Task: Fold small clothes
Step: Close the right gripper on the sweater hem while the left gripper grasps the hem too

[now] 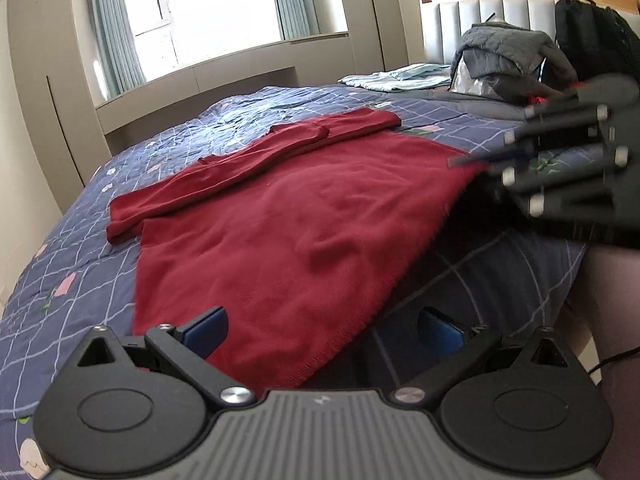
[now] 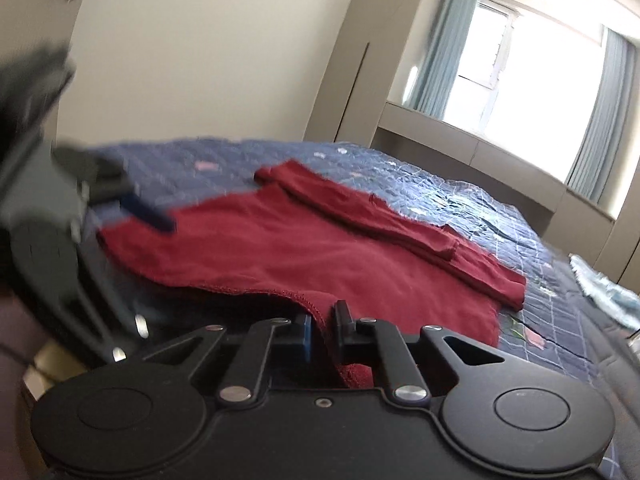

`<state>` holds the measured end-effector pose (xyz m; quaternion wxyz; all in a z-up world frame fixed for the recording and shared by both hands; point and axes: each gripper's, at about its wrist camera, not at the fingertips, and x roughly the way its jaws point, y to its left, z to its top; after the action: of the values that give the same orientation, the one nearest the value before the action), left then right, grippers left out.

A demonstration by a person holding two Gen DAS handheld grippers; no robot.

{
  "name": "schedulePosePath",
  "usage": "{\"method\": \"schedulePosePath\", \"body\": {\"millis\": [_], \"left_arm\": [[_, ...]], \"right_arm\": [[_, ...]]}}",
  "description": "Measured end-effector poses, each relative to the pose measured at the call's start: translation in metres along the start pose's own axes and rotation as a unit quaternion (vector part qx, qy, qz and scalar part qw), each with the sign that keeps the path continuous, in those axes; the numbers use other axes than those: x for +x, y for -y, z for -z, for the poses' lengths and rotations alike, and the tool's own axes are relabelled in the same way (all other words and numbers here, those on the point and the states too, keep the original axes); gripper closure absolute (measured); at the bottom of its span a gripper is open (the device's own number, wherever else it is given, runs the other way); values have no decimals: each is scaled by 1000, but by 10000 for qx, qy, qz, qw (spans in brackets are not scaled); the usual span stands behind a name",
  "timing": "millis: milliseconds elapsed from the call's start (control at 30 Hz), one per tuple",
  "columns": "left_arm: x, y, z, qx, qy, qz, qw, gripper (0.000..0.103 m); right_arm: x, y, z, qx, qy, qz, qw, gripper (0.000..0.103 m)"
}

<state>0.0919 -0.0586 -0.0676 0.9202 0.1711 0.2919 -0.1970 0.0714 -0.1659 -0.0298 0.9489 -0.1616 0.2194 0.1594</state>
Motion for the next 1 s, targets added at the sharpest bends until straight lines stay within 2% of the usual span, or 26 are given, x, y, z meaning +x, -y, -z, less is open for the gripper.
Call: {"method": "schedulePosePath", "body": {"millis": [200, 300, 467, 600, 700, 800, 867, 933, 967, 1000], "left_arm": [[7, 1, -2, -65, -7, -198, 9998, 0], [9, -6, -4, -271, -35, -296, 9992, 0], [10, -14, -4, -352, -62, -682, 9970, 0], [10, -15, 1, -391, -18, -665, 9970, 1], [12, -15, 1, -424, -40, -851, 9955, 8], [12, -17, 1, -429, -20, -969, 9944, 11], [14, -16, 1, -397, -99, -1043, 9937, 18], [16, -15, 1, -352, -189, -1172, 9923, 40], [17, -16, 1, -352, -210, -1214, 9918, 46], [16, -18, 1, -364, -198, -1216, 9917, 57]], "right_arm": [[-6, 16, -17, 439, 100, -110, 9989, 92], [-6, 14, -19, 453, 156, -97, 9988, 92], [-8, 13, -18, 539, 177, -89, 9983, 93], [-9, 15, -18, 606, 203, -87, 9979, 94], [-11, 18, -18, 640, 215, -61, 9977, 95], [-15, 20, -19, 694, 252, -69, 9972, 95], [-17, 22, -20, 714, 288, -51, 9970, 95], [-17, 22, -21, 702, 303, -25, 9971, 95], [-17, 22, -20, 680, 292, -15, 9973, 95], [-17, 21, -20, 638, 270, -6, 9976, 95]]}}
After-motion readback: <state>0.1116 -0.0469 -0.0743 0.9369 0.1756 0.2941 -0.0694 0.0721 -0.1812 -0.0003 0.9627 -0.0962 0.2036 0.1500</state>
